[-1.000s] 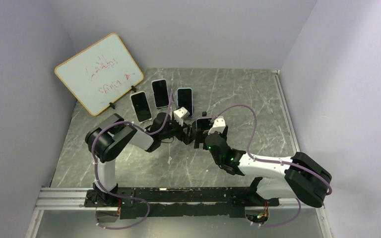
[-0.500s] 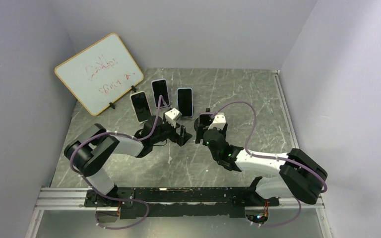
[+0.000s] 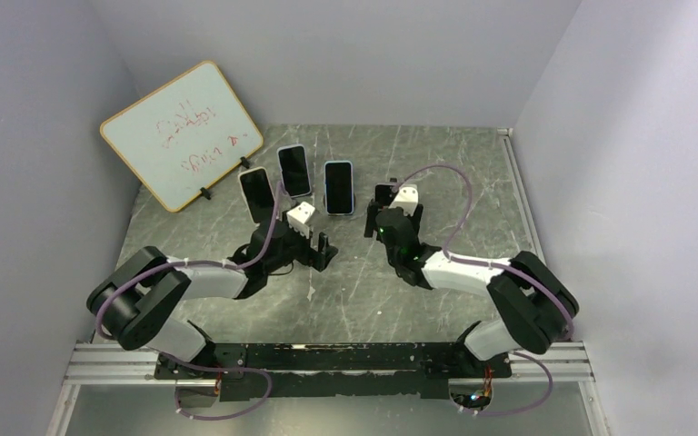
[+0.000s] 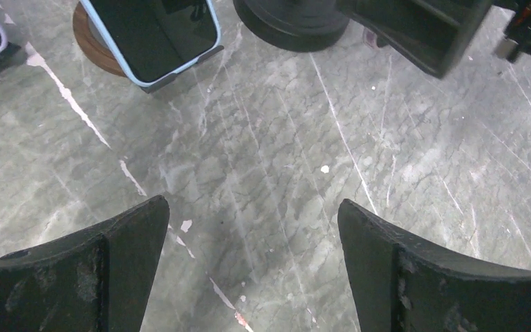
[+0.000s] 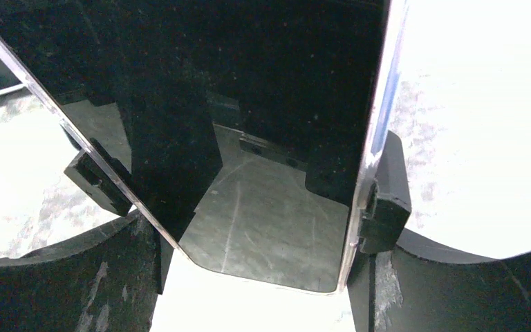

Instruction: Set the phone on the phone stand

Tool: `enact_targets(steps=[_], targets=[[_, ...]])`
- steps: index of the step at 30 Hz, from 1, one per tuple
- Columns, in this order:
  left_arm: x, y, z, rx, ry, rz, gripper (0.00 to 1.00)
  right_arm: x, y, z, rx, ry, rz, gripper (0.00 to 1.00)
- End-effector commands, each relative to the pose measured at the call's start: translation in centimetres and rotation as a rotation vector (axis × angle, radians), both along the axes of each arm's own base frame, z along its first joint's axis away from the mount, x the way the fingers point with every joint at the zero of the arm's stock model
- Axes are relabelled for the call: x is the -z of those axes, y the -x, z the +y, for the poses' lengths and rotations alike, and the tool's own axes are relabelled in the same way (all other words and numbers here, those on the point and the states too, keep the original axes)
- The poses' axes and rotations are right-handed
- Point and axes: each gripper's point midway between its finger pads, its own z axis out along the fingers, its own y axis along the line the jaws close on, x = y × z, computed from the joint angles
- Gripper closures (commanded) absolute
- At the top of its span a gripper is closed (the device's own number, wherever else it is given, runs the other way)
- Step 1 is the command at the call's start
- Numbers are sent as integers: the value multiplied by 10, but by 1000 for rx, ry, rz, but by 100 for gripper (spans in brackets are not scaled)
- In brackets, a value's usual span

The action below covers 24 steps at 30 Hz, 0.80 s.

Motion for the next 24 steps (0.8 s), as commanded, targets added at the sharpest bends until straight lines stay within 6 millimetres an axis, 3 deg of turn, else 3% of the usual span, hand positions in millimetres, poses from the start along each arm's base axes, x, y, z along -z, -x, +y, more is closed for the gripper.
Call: enact_targets(steps=[1,3,6,12,20,24], targets=[[-1,1,12,-47,-25,-2,4,-39,-37,5,28,-49,-118,26],[0,2,15,-55,-26,-5,4,-39,-45,5,20,-47,-119,21],[-1,2,18,-63,-6,-11,4,-45,-56,14,-43,-44,-125,1],[-10,-6,33,-102,8,-43,3,-70,-44,38,-192,-76,-183,0],[-44,-18,59,-194,112,-82,3,-57,-6,24,-190,-100,-137,0],[-56,-19,70,-246,165,-99,3,-44,2,14,-172,-78,-109,0]])
